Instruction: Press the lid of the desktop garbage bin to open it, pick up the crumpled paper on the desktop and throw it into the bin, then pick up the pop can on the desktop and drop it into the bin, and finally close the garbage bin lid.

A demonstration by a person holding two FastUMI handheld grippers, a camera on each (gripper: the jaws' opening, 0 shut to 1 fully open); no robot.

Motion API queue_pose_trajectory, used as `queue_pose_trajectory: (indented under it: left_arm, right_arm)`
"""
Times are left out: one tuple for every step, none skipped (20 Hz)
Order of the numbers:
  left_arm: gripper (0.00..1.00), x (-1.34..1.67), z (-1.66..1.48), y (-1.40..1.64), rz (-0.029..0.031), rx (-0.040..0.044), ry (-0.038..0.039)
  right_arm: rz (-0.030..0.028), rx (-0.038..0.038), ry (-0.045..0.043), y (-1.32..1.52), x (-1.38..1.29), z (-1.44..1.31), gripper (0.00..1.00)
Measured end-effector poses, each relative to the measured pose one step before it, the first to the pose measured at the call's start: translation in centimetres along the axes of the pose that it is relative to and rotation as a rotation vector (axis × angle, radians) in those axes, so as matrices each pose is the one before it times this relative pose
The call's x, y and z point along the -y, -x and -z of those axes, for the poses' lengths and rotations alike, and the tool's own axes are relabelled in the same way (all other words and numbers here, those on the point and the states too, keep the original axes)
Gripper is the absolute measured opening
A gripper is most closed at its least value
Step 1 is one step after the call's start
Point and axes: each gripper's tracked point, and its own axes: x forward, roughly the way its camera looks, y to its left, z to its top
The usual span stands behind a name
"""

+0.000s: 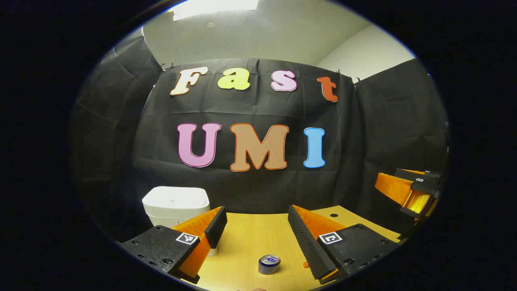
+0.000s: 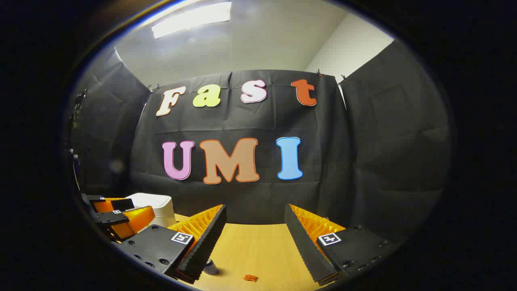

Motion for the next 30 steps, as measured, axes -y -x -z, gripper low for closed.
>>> queue_pose_trajectory:
  left_arm:
    - [0.92, 0.295, -0.143, -0.17, 0.01028, -0.00241, -0.00422]
    - [0.93, 0.25, -0.409, -0.251, 0.00422, 0.0049, -0.00611]
    - [0.92, 0.205, -0.378, -0.098, 0.00569, 0.00753, -0.00172]
    - [0.92, 0.477, -0.244, -0.1, 0.01032, 0.00391, 0.0026]
    - [0.92, 0.668, -0.008, -0.081, 0.0115, 0.00367, 0.00085]
    - [0.92, 0.524, -0.143, -0.039, 0.0105, 0.00285, -0.00316]
    - [0.92, 0.451, -0.092, -0.001, 0.00871, 0.00246, -0.00485]
    - [0.92, 0.413, -0.123, 0.095, 0.0072, 0.00223, -0.00237]
    - [0.92, 0.265, 0.034, 0.022, 0.00369, 0.00198, -0.00011]
    - [0.93, 0.161, -0.128, 0.084, 0.00082, 0.00245, 0.00112]
    - [0.92, 0.182, -0.088, 0.013, -0.00144, 0.00275, 0.00177]
    - [0.92, 0.031, -0.152, 0.028, -0.00383, 0.00342, 0.00118]
    - [0.93, 0.016, -0.093, 0.011, -0.00298, 0.00467, 0.00117]
    - [0.93, 0.066, -0.021, 0.062, -0.00403, 0.00222, -0.0023]
    - [0.93, 0.035, -0.03, 0.01, -0.0023, 0.00063, -0.00244]
    - [0.92, -0.015, -0.083, 0.022, -0.00244, 0.00026, -0.00175]
    - [0.93, 0.054, 0.032, 0.084, -0.00234, 0.00041, -0.0003]
    - [0.92, 0.011, -0.022, 0.025, -0.00228, 0.0001, -0.00089]
    - [0.93, 0.021, -0.011, 0.082, -0.00306, 0.00037, -0.00223]
    - [0.93, -0.025, 0.038, -0.024, -0.00228, -0.00026, -0.00171]
    - [0.93, 0.066, 0.024, 0.01, -0.00234, -0.0015, -0.0013]
    - [0.93, 0.019, 0.008, -0.02, -0.00155, 0.00011, 0.00058]
    - [0.93, 0.082, 0.041, 0.063, 0.00011, -0.00109, 0.00061]
    - [0.93, 0.025, -0.049, 0.039, -0.00065, 0.00036, -0.0005]
    - [0.93, 0.089, 0.057, 0.042, 0.00075, -0.0001, -0.00159]
    - [0.93, 0.118, -0.096, 0.039, -0.0004, 0.00135, -0.00224]
    - [0.93, 0.013, -0.055, 0.01, -0.00108, 0.00317, -0.00242]
    - [0.92, 0.063, -0.163, -0.042, -0.00083, 0.00394, -0.0024]
    - [0.93, 0.204, 0.127, -0.048, 0.00078, -0.00176, -0.00513]
    - [0.93, 0.157, 0.058, 0.021, -0.00017, -0.00306, -0.00732]
  right_arm:
    - [0.01156, 0.01683, 0.01616, 0.153, 0.271, -0.451, 0.96]
    - [-0.00048, 0.01069, 0.00595, 0.279, -0.249, -0.278, 0.96]
    - [-0.00734, 0.0028, -0.00036, 0.251, -0.331, -0.151, 0.96]
    - [-0.00558, 0.00224, 0.00037, 0.209, -0.152, -0.008, 0.96]
    - [0.00074, 0.00193, 0.00075, 0.174, 0.106, 0.038, 0.96]
    - [-0.00331, -0.00126, 0.0006, 0.117, 0.032, 0.02, 0.96]
    - [-0.00153, -0.00306, -0.00123, 0.201, 0.044, 0.047, 0.96]
    - [0.00422, -0.00142, 0.00015, 0.168, 0.218, 0.121, 0.96]
    - [0.00299, -0.00018, -0.00022, 0.088, 0.166, -0.057, 0.96]
    - [0.0009, 0.00248, -0.00184, 0.067, 0.094, -0.045, 0.96]
    - [-0.0002, 0.00253, -0.00125, 0.08, 0.118, -0.175, 0.96]
    - [-0.00055, 0.00022, -0.00133, 0.081, 0.133, -0.018, 0.96]
    - [-0.00022, 0.00096, -0.00171, -0.023, 0.064, -0.112, 0.96]
    - [-0.00312, 0.00089, -0.00085, 0.031, 0.065, 0.003, 0.96]
    - [-0.00106, 0.00087, -0.00017, 0.036, 0.051, 0.013, 0.96]
    - [-0.00139, -0.0006, -0.00066, -0.014, 0.135, -0.017, 0.96]
    - [-0.00223, -0.00145, -0.00121, -0.073, 0.04, 0.009, 0.96]
    - [-0.00105, -0.00044, -0.0007, 0.034, 0.069, 0.069, 0.96]
    - [-0.0006, 0.00027, 0.00018, 0.018, 0.084, -0.053, 0.96]
    - [-0.0001, 0.00063, -0.00047, 0.1, 0.117, 0.089, 0.96]
    - [0.00037, -0.00053, -0.00183, 0.016, 0.099, -0.065, 0.96]
    - [-0.00011, -0.00028, -0.00192, 0.066, 0.063, 0.101, 0.96]
    - [0.0006, -0.00033, -0.00198, 0.084, 0.088, -0.055, 0.96]
    - [0.00049, 0.00064, -0.00084, -0.054, 0.105, 0.021, 0.96]
    - [0.00084, 0.00159, -0.00031, 0.071, 0.067, -0.092, 0.96]
    - [0.0004, 0.00081, -0.00095, 0.045, 0.086, -0.006, 0.96]
    - [-0.00123, 0.0009, -0.00256, 0.071, 0.016, -0.086, 0.96]
    - [-0.0012, 0.00455, -0.00342, 0.053, 0.092, 0.034, 0.96]
    - [0.00158, 0.00587, -0.00769, 0.051, 0.091, -0.129, 0.96]
    - [-0.0031, 0.00403, -0.01087, -0.007, -0.075, -0.026, 0.96]
